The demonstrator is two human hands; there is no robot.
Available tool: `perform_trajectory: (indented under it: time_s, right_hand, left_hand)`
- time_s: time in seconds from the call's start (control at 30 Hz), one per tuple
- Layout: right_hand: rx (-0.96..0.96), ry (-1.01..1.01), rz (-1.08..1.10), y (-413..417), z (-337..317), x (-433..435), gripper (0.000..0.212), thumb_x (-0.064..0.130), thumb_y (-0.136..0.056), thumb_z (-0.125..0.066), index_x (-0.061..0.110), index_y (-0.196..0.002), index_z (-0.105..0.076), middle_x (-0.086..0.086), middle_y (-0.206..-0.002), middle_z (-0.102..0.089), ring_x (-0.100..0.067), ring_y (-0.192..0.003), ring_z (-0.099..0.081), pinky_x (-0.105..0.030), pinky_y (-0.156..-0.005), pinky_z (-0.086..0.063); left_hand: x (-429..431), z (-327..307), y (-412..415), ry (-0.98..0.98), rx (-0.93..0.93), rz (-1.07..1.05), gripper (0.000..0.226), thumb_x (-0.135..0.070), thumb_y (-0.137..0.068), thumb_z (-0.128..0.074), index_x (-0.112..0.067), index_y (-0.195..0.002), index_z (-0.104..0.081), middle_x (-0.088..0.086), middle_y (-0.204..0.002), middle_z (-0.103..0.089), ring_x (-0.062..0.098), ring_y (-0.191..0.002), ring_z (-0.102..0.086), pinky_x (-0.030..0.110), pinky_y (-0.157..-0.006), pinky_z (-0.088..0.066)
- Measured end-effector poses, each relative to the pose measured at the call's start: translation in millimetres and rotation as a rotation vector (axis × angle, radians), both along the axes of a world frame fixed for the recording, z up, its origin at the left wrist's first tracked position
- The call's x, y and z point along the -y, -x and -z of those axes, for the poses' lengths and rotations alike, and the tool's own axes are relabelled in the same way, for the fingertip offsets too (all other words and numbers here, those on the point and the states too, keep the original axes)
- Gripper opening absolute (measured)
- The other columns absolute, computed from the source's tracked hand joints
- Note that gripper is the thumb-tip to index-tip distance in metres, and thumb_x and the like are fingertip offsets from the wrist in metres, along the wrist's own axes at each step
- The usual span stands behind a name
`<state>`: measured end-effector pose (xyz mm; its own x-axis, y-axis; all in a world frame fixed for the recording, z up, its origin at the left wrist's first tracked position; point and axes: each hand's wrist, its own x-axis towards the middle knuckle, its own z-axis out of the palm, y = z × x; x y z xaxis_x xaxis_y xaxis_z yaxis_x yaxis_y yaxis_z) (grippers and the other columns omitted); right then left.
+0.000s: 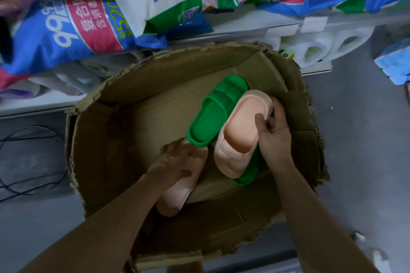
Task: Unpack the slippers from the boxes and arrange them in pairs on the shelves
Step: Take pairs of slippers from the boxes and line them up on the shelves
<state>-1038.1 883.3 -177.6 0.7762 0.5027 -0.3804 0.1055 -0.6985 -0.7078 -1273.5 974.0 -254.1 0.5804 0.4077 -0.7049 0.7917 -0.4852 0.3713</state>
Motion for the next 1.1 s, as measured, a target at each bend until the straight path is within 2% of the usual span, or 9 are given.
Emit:
perform_trajectory:
  time_s: [0.13, 0.23, 0.43, 0.53, 0.6, 0.73, 0.87, 0.97, 1.1]
  right_hand:
    - [0.004, 0.000, -0.002, -1.8, -8.3, -2.1, 0.056, 0.033, -0.097, -0.057, 0.038, -0.147, -0.033, -0.003, -0.135, -0.056, -0.021, -0.121, -0.054, -0.042, -0.101, -0.046]
    - [-0.022, -0.025, 0.085, 0.5, -13.0, -3.0, 0.055, 0.032, -0.096, -0.058, 0.035, -0.146, -0.036, -0.003, -0.133, -0.057, -0.021, -0.119, -0.055, -0.042, -0.100, -0.048]
    - [-0.054, -0.070, 0.170, 7.0, -24.9, -6.1, 0.052, 0.031, -0.098, -0.053, 0.033, -0.147, -0.036, -0.003, -0.141, -0.052, -0.022, -0.126, -0.051, -0.047, -0.106, -0.045]
    - [0.005, -0.095, 0.205, 3.8, -34.4, -15.8, 0.051, 0.030, -0.099, -0.051, 0.030, -0.148, -0.037, -0.004, -0.141, -0.052, -0.021, -0.125, -0.052, -0.046, -0.107, -0.044]
    - [0.100, -0.122, 0.188, -0.1, -41.8, -24.0, 0.049, 0.031, -0.099, -0.050, 0.030, -0.147, -0.038, -0.003, -0.142, -0.052, -0.022, -0.127, -0.051, -0.044, -0.108, -0.042]
    - [0.089, -0.137, 0.137, -2.0, -43.6, -40.7, 0.051, 0.028, -0.096, -0.055, 0.030, -0.145, -0.039, -0.003, -0.138, -0.055, -0.021, -0.124, -0.054, -0.044, -0.106, -0.045]
    - [-0.054, -0.039, 0.065, 17.8, -29.4, -51.7, 0.052, 0.026, -0.095, -0.059, 0.031, -0.143, -0.041, -0.003, -0.135, -0.056, -0.022, -0.121, -0.054, -0.045, -0.103, -0.046]
    - [-0.198, 0.007, 0.101, 44.7, -13.3, -52.8, 0.055, 0.027, -0.094, -0.060, 0.030, -0.146, -0.039, -0.004, -0.140, -0.051, -0.024, -0.125, -0.051, -0.047, -0.103, -0.046]
    - [-0.336, -0.010, 0.225, 75.0, -0.9, -50.1, 0.056, 0.030, -0.094, -0.060, 0.028, -0.146, -0.038, -0.006, -0.140, -0.050, -0.027, -0.125, -0.051, -0.050, -0.104, -0.045]
  left_hand:
    - [-19.0, -13.7, -8.5, -0.038, -0.078, 0.075, 0.077, -0.039, -0.077, -0.074, -0.030, -0.144, -0.035, 0.005, -0.150, -0.021, 0.029, -0.136, -0.025, 0.038, -0.110, -0.034]
    - [-24.6, -31.9, 5.7, -0.104, -0.009, 0.048, 0.042, -0.045, -0.083, -0.066, -0.031, -0.122, -0.059, 0.006, -0.148, -0.025, 0.027, -0.139, -0.023, 0.035, -0.111, -0.032]
    - [-44.5, -65.7, 48.8, 0.033, 0.206, -0.553, 0.033, -0.055, -0.083, -0.060, -0.030, -0.103, -0.069, 0.007, -0.100, -0.058, 0.024, -0.095, -0.059, 0.035, -0.083, -0.050]
    - [-42.2, -70.6, 42.6, 0.207, 0.269, -0.914, 0.023, -0.050, -0.082, -0.064, -0.041, -0.103, -0.064, 0.016, -0.114, -0.056, 0.030, -0.094, -0.063, 0.033, -0.073, -0.052]
    - [-31.4, -72.3, 29.6, 0.384, 0.253, -0.994, 0.039, -0.044, -0.084, -0.066, -0.042, -0.120, -0.053, 0.011, -0.134, -0.045, 0.031, -0.109, -0.059, 0.032, -0.084, -0.054]
    - [-15.1, -82.8, 10.0, 0.661, 0.029, -0.774, 0.051, -0.035, -0.098, -0.049, -0.023, -0.146, -0.034, -0.002, -0.145, -0.042, 0.023, -0.133, -0.040, 0.018, -0.088, -0.039]
    - [-31.3, -88.6, 24.3, 0.519, -0.339, -0.343, 0.034, -0.062, -0.093, -0.039, -0.039, -0.113, -0.055, 0.001, -0.096, -0.070, 0.020, -0.087, -0.067, 0.025, -0.064, -0.051]
    - [-40.8, -96.6, 20.0, 0.129, -0.164, -0.253, 0.039, -0.047, -0.101, -0.034, -0.027, -0.128, -0.055, 0.008, -0.122, -0.063, 0.028, -0.110, -0.060, 0.033, -0.086, -0.047]
    - [-49.3, -109.3, 24.3, 0.642, 0.201, -0.686, 0.051, -0.061, -0.086, -0.050, -0.031, -0.127, -0.056, -0.008, -0.123, -0.063, 0.014, -0.109, -0.061, 0.031, -0.092, -0.050]
